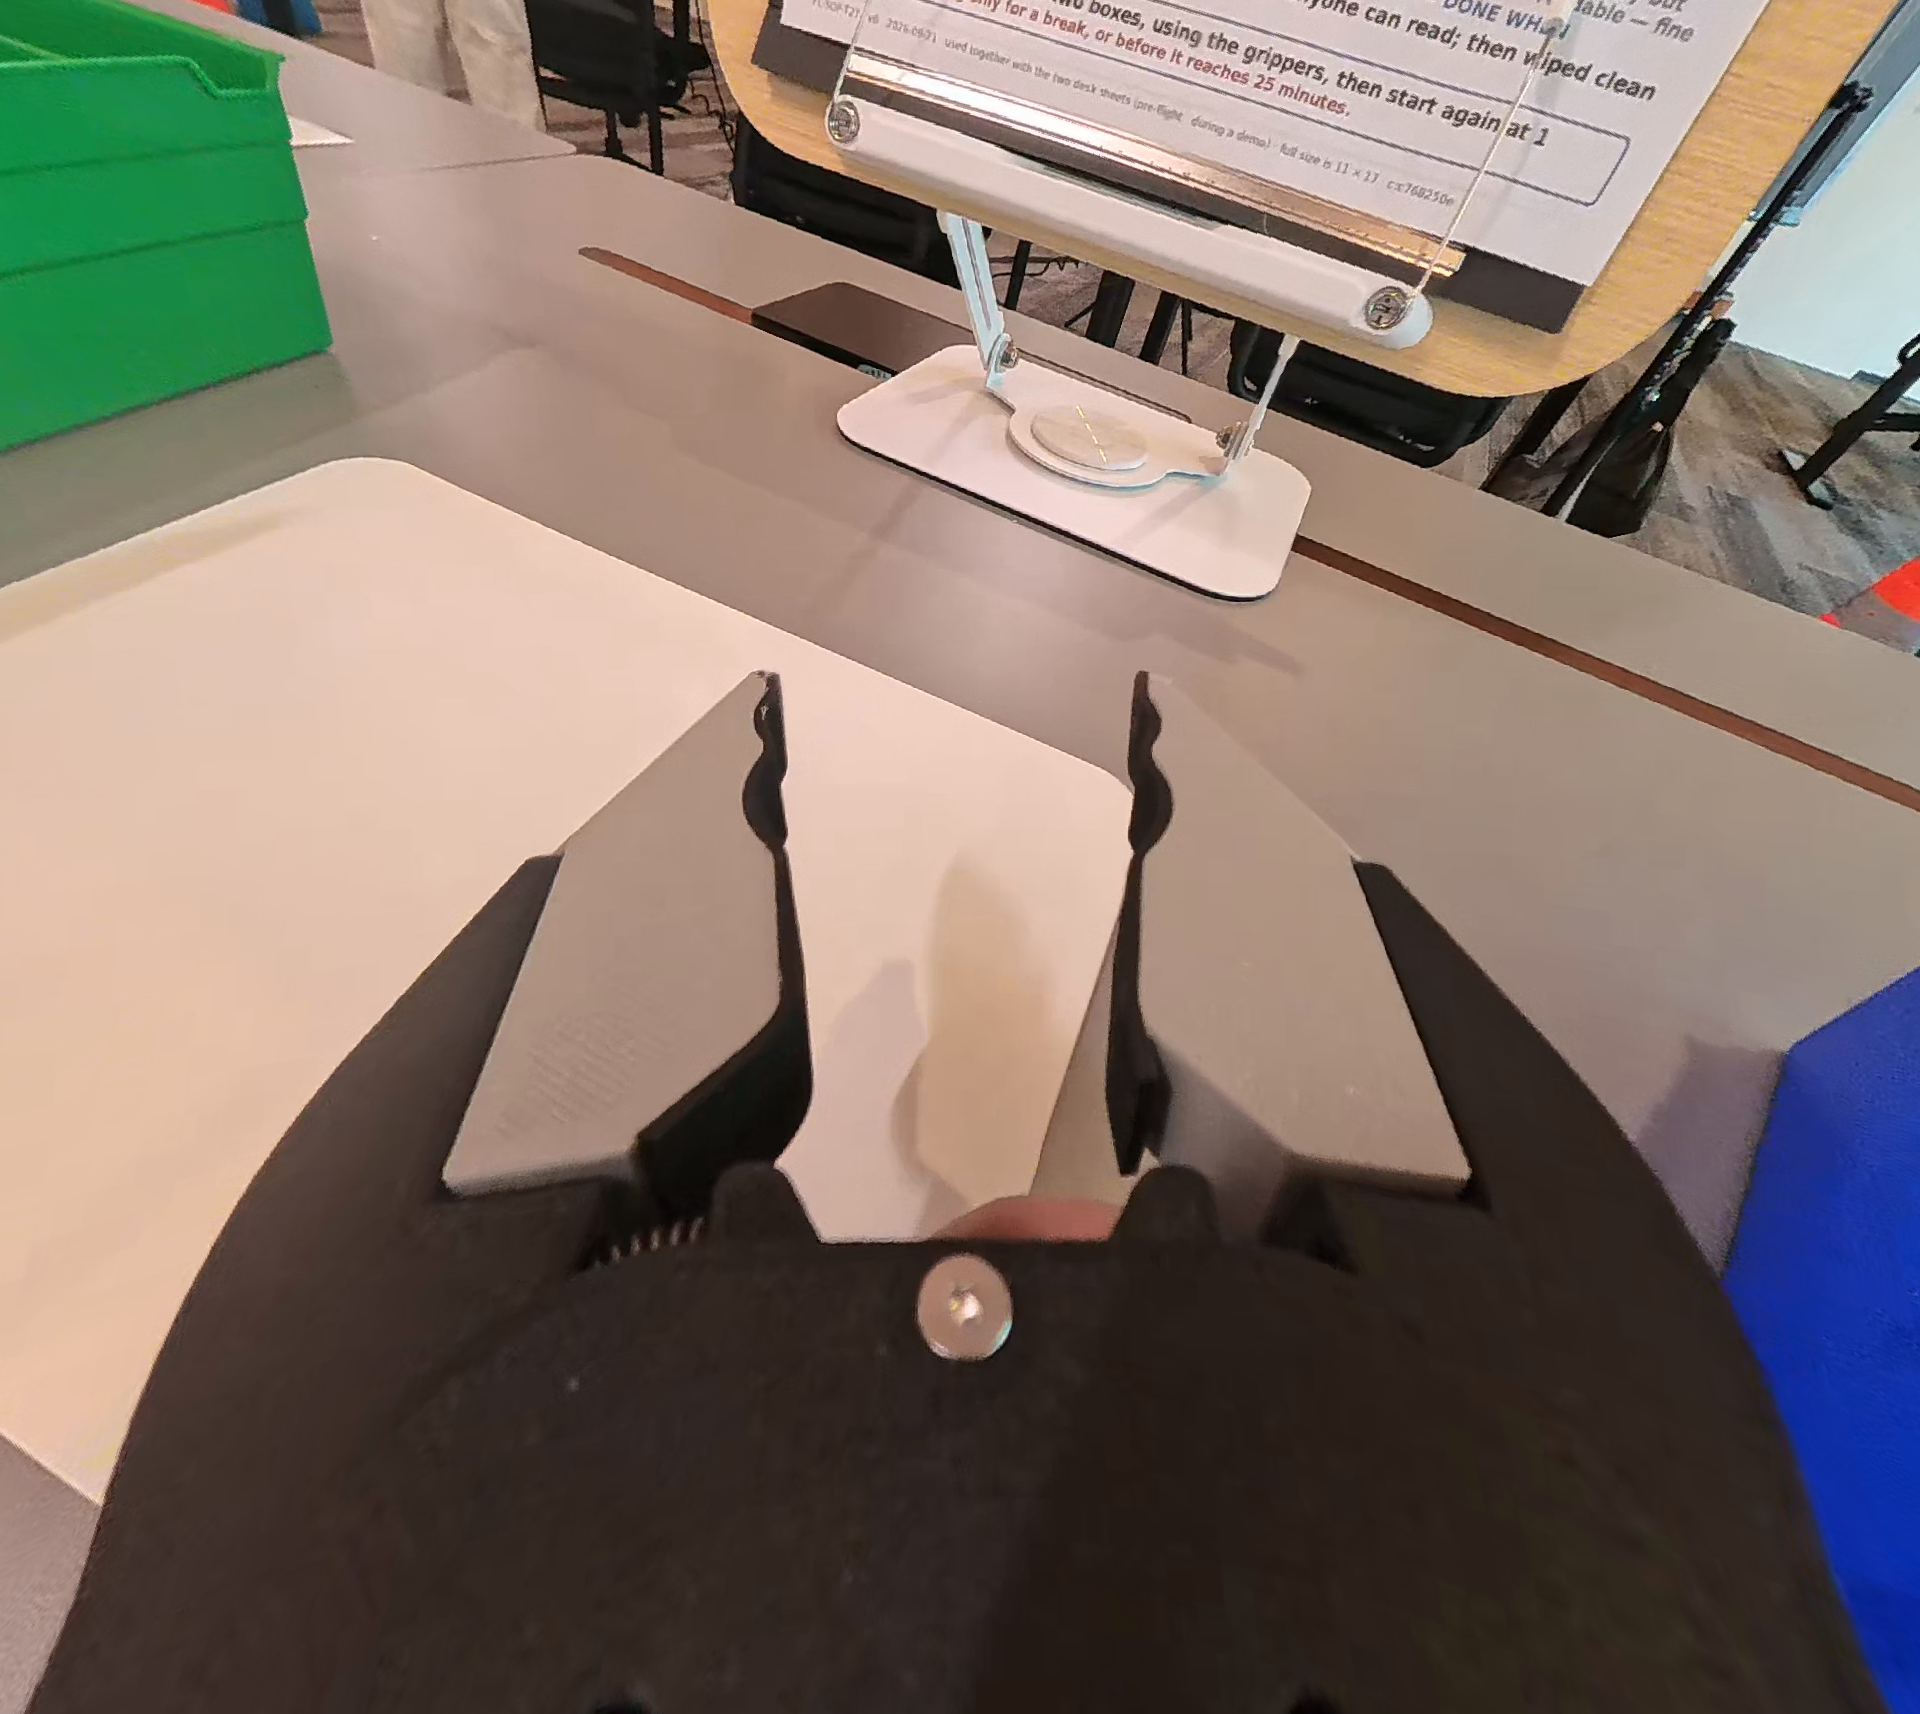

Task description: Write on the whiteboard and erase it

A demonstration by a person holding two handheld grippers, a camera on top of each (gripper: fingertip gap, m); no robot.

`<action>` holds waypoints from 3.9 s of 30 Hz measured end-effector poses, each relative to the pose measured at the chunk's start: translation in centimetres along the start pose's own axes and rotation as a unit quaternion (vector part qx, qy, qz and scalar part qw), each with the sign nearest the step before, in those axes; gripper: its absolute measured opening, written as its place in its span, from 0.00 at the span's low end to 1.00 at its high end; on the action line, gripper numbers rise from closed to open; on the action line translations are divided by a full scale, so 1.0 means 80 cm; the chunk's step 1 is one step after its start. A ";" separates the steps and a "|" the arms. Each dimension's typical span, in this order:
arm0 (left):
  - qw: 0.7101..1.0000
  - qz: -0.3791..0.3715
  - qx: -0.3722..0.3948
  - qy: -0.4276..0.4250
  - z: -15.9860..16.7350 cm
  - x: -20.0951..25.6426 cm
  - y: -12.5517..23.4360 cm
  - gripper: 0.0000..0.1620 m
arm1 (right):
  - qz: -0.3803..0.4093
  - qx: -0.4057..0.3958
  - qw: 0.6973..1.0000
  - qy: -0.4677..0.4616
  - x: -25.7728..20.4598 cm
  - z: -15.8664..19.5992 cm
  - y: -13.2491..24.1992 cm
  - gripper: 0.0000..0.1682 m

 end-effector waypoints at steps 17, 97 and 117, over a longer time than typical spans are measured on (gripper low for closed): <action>0.999 -0.033 -0.035 -0.020 0.022 -0.027 -0.010 0.52 | -0.010 0.004 1.000 0.002 -0.006 -0.003 -0.001 0.38; 0.992 0.048 -0.103 -0.058 0.050 -0.007 -0.013 0.49 | -0.047 0.028 0.998 -0.017 -0.013 -0.004 0.000 0.35; 0.988 0.076 -0.129 -0.031 0.048 -0.033 -0.004 0.47 | -0.049 0.024 0.998 -0.015 -0.015 -0.002 -0.001 0.35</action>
Point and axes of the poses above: each gripper's, where its closed fingertips meet, y back along the fingers, z out of its underside, x = y × z across the jaws, the point moved 5 cm from there along y, back along the fingers, and after that the axes turned 13 degrees about -z, right-handed, at the moved point
